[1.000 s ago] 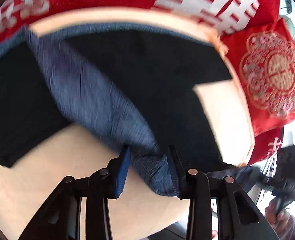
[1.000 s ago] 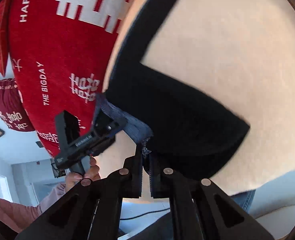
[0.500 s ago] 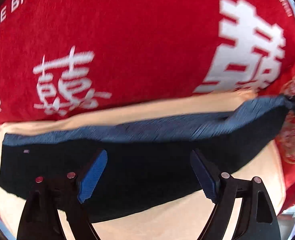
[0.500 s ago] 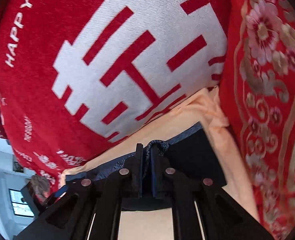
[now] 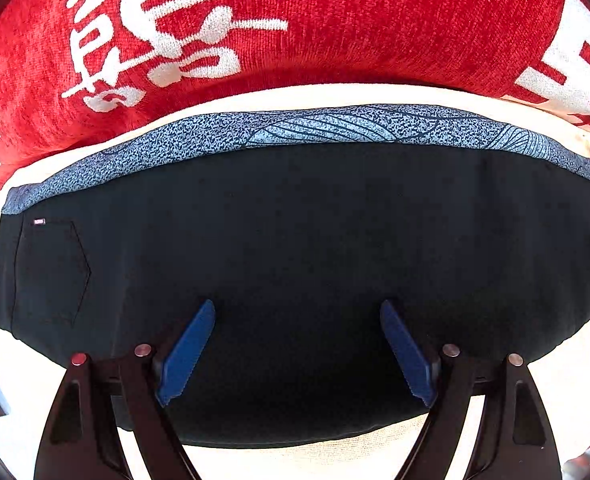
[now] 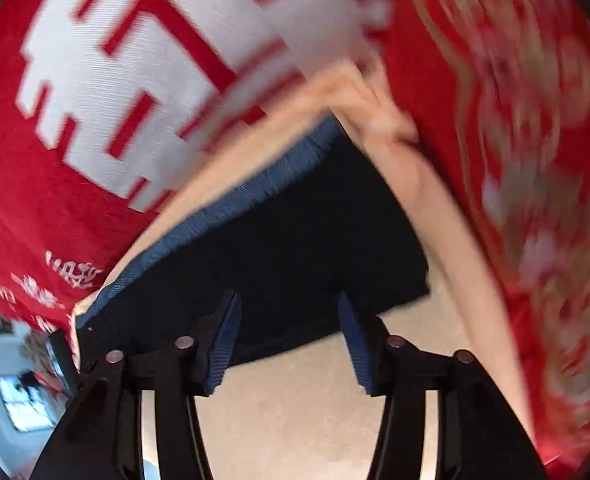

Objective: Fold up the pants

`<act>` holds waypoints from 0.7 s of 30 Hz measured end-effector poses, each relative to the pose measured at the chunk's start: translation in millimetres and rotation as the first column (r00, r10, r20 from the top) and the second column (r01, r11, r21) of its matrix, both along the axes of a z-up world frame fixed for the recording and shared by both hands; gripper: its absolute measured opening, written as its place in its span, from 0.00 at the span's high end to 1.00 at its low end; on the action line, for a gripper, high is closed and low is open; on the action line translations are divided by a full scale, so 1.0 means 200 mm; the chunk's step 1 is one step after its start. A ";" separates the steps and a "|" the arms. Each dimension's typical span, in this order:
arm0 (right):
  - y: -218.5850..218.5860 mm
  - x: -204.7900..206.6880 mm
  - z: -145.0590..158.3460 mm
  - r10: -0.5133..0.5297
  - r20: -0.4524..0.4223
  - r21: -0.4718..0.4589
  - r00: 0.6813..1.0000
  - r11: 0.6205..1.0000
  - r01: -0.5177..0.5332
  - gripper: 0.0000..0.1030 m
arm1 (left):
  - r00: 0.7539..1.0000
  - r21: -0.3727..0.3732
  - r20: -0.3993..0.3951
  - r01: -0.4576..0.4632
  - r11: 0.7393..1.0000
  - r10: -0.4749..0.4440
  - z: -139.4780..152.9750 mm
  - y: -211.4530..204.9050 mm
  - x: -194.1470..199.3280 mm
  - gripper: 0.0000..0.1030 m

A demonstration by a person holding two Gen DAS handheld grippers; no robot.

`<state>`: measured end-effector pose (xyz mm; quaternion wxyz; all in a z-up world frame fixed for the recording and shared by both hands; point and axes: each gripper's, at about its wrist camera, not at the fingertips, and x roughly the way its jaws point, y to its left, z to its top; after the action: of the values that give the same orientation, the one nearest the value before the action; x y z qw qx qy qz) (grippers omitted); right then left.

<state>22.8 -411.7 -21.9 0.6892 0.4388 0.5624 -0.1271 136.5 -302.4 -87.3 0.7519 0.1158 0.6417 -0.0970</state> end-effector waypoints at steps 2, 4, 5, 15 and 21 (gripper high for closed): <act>-0.03 -0.03 -0.08 -0.082 -0.011 0.046 0.997 0.996 0.083 0.52 | 1.000 0.002 0.001 0.007 1.000 -0.007 0.00 0.01 0.00 0.17; -0.05 -0.04 -0.13 -0.130 -0.023 0.076 0.991 0.988 0.131 0.52 | 1.000 0.002 0.001 0.009 1.000 -0.009 0.00 -0.01 0.01 0.17; -0.07 -0.05 -0.15 -0.153 -0.027 0.097 0.988 0.983 0.155 0.53 | 1.000 0.001 0.000 0.008 1.000 -0.008 0.00 -0.01 0.01 0.17; -0.05 -0.15 -0.16 -0.018 -0.035 0.037 0.999 0.999 0.019 0.90 | 0.999 0.020 -0.025 0.024 1.000 -0.023 0.04 -0.04 0.02 0.17; 0.01 -0.26 0.07 0.062 -0.021 -0.074 0.998 0.995 -0.064 0.87 | 0.998 -0.006 0.040 0.058 0.998 -0.058 0.19 -0.05 0.05 0.17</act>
<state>-28.7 -409.3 -7.2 0.7035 0.3938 0.5772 -0.1301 147.0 -311.5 -49.9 0.7619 0.1335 0.6226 -0.1185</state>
